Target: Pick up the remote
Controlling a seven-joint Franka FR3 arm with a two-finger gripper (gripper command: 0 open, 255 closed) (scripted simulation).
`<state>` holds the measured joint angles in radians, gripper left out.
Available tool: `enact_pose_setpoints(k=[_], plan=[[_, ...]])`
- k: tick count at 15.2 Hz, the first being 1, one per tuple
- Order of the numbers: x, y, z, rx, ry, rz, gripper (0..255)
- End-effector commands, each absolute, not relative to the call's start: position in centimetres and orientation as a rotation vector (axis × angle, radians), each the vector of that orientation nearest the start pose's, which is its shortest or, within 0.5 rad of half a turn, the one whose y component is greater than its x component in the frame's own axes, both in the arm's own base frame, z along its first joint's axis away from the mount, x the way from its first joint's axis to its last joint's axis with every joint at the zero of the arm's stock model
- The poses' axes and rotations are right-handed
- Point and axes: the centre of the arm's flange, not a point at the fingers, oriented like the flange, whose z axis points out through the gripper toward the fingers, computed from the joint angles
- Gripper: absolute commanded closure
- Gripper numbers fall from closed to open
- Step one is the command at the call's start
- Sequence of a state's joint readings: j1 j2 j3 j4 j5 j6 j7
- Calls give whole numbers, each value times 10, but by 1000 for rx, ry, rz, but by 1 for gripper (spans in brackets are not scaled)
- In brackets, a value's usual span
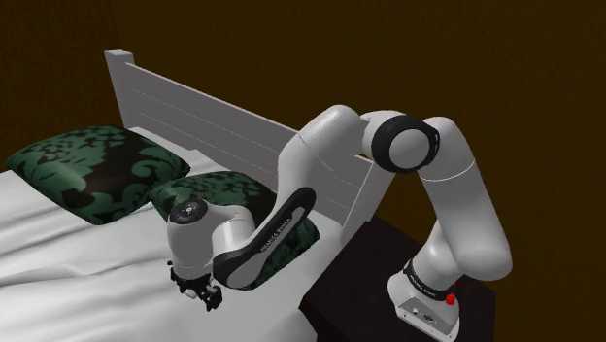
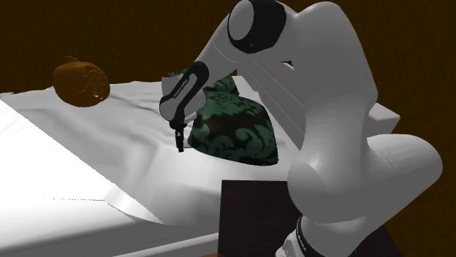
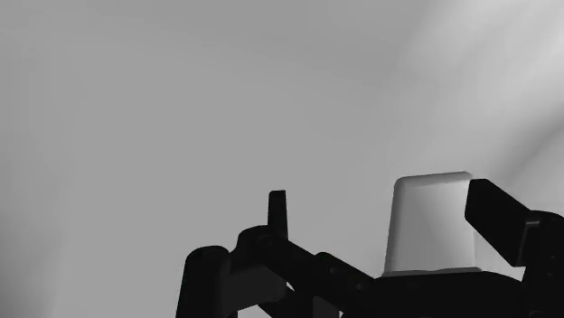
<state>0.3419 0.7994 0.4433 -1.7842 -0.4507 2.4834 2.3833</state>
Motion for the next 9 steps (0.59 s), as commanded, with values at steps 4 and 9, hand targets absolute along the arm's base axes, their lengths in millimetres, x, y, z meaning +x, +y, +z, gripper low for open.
enact_pose_setpoints(k=[4, 9], plan=[[472, 447, 109, -2460, 1945, 26, 0], [471, 447, 100, -2460, 1945, 26, 255]])
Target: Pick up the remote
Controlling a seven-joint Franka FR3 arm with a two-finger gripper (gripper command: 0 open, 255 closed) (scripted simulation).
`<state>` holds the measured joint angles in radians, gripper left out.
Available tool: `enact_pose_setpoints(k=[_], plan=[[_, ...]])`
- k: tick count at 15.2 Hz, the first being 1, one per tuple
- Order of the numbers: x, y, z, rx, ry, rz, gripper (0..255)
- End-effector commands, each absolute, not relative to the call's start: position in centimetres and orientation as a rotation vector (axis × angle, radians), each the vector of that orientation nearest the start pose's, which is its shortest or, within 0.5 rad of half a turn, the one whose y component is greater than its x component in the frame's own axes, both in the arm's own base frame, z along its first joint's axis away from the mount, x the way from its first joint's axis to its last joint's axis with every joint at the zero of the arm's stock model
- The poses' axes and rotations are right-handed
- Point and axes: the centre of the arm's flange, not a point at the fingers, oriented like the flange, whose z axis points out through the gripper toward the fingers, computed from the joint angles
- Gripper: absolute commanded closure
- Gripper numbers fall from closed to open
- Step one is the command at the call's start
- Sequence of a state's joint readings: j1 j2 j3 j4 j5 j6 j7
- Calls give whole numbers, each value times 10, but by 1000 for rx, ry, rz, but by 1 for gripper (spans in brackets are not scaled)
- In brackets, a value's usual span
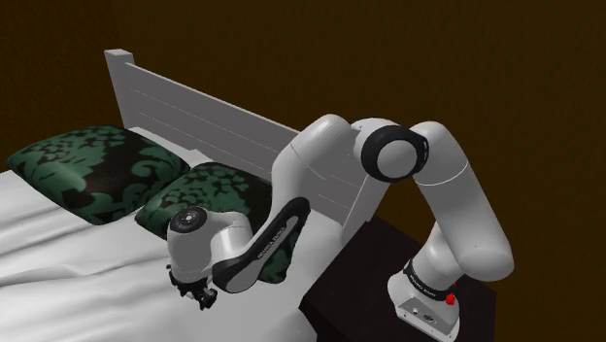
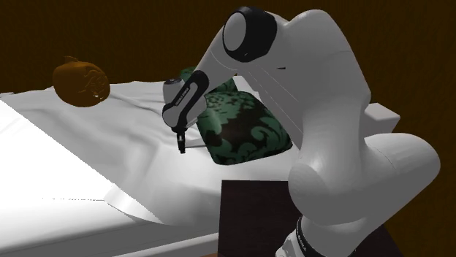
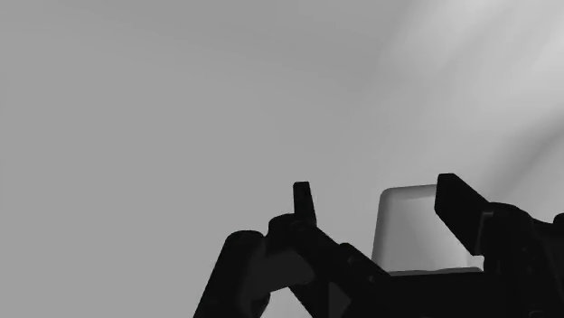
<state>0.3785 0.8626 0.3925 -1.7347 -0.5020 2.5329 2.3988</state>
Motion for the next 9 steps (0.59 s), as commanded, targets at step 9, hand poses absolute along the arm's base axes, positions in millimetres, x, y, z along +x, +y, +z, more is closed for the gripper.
enact_pose_setpoints(k=[9], plan=[[472, 447, 106, -2460, 1945, 26, 255]])
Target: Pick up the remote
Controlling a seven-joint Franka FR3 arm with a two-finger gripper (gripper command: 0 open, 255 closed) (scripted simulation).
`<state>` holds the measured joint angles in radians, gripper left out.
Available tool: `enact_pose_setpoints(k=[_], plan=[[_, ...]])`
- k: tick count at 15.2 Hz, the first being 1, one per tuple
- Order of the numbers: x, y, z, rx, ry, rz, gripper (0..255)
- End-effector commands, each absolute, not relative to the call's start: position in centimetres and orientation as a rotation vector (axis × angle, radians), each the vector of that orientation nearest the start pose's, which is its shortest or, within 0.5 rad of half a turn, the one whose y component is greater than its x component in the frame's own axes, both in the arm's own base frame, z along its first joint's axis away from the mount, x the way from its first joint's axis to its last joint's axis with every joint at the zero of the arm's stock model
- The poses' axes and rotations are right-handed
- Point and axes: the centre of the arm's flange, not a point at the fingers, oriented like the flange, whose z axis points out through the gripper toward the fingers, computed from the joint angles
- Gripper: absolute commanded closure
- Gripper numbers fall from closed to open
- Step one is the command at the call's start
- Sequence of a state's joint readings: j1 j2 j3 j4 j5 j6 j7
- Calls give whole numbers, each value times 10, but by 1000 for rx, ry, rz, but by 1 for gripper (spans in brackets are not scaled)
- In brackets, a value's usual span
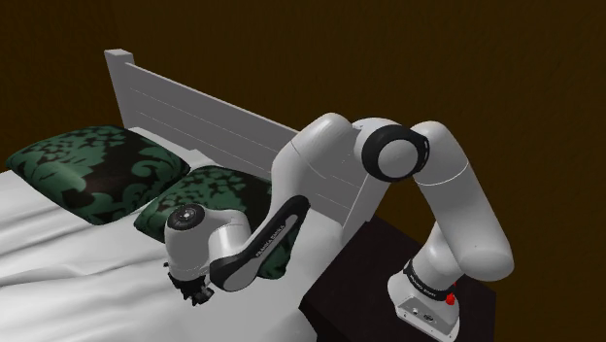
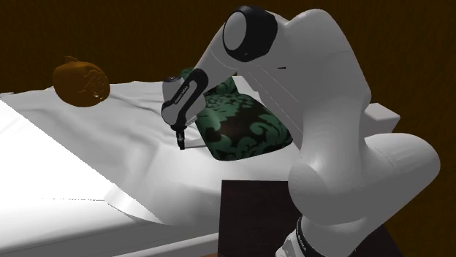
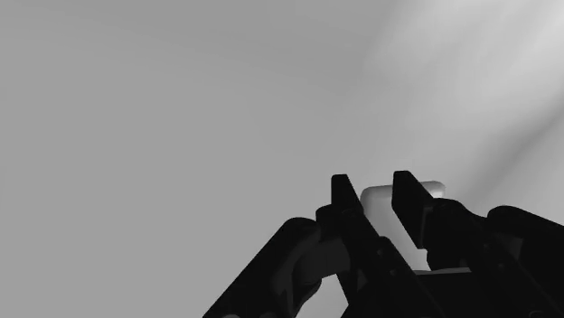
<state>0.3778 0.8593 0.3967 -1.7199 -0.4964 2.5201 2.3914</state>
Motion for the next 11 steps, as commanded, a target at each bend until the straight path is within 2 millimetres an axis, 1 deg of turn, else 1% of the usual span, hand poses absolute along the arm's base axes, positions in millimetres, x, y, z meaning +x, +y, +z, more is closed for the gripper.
enact_pose_setpoints(k=[1, 5, 6, 7, 11], plan=[[472, 447, 111, -2460, 1945, 26, 255], [472, 447, 132, -2460, 1945, 26, 255], [473, 447, 129, -2457, 1943, 24, 255], [473, 447, 129, -2457, 1943, 24, 0], [506, 406, 136, -2480, 1917, 27, 0]])
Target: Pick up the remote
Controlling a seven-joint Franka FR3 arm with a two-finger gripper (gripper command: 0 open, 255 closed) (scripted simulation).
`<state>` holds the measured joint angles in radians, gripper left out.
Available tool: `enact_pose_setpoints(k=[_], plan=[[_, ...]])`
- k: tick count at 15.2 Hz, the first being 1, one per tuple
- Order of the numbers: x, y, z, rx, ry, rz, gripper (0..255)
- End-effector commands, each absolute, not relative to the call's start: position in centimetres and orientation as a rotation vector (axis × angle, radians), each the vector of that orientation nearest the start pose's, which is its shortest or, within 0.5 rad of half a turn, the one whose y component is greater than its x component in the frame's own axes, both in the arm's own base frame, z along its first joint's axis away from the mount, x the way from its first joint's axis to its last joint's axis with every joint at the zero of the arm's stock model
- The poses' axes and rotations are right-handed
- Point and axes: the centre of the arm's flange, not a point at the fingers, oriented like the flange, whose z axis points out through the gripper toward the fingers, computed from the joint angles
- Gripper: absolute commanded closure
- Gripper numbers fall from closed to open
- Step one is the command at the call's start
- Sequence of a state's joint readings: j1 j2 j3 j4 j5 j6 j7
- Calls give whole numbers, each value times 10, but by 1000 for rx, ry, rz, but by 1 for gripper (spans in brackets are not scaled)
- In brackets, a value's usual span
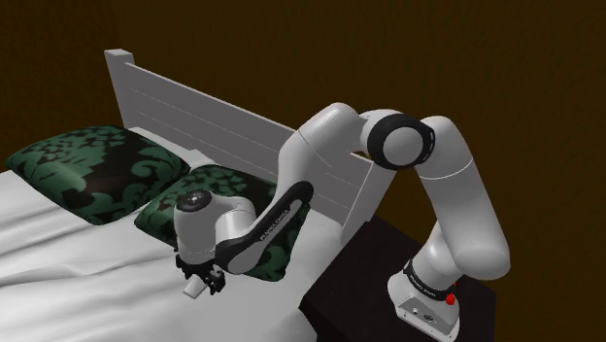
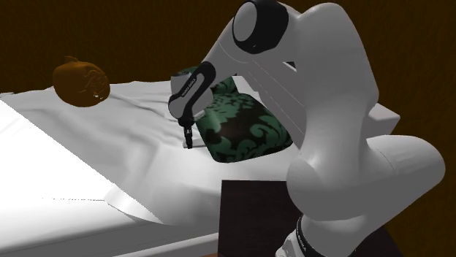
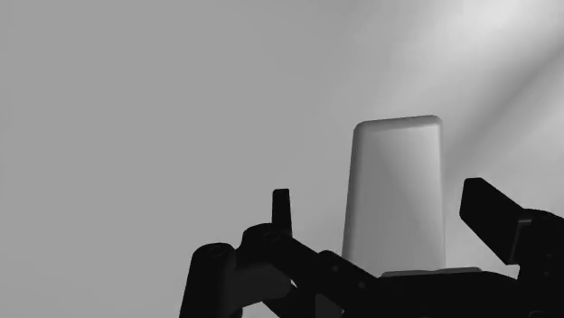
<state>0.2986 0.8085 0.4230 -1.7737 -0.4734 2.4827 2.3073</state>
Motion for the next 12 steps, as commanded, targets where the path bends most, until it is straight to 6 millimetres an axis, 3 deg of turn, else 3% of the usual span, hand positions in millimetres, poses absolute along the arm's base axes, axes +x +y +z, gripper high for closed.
enact_pose_setpoints(k=[1, 3, 12], plan=[[514, 396, 138, -2485, 1911, 28, 0], [530, 378, 141, -2495, 1899, 30, 0], [530, 378, 101, -2495, 1899, 30, 0]])
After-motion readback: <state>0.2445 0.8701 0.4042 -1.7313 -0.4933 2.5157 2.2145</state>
